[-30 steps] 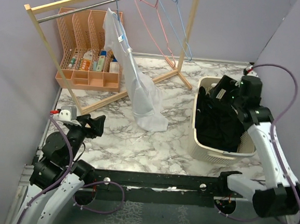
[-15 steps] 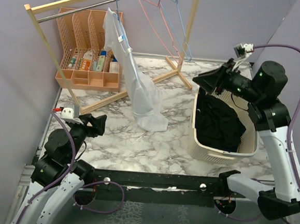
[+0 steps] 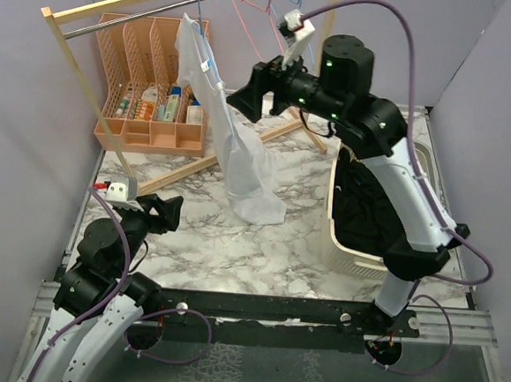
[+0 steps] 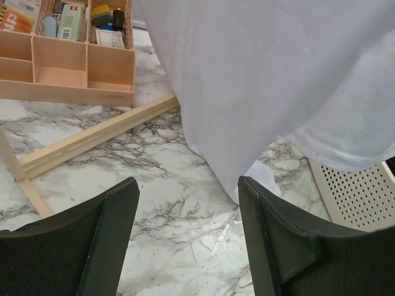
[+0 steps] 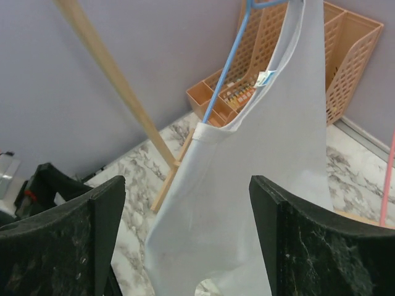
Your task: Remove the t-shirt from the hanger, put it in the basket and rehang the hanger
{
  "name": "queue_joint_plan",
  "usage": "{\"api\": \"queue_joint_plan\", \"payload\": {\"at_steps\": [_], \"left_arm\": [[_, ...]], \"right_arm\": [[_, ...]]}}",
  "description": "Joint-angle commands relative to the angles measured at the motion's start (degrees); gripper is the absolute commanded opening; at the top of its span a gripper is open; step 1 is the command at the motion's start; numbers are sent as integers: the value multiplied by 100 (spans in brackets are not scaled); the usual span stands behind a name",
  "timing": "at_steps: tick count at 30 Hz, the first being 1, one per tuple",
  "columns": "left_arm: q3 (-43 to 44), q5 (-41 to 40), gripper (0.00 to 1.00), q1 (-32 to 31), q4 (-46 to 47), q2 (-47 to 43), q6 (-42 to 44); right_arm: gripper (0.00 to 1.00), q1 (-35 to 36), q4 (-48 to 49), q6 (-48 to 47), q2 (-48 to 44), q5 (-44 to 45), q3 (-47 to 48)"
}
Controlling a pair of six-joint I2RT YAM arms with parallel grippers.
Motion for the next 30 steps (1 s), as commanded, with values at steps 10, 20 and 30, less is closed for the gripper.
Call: {"api": "queue_joint_plan", "payload": {"at_steps": [10, 20, 30], "left_arm": [[20, -12, 68, 6, 129, -185, 34], [30, -30, 68, 5, 117, -230, 34], [30, -109, 68, 6, 87, -281, 8]], "right_arm": [[78, 352, 81, 33, 702, 1254, 473], [68, 505, 15, 31, 957, 1578, 275], [46, 524, 111, 46, 1050, 2488, 28]]}}
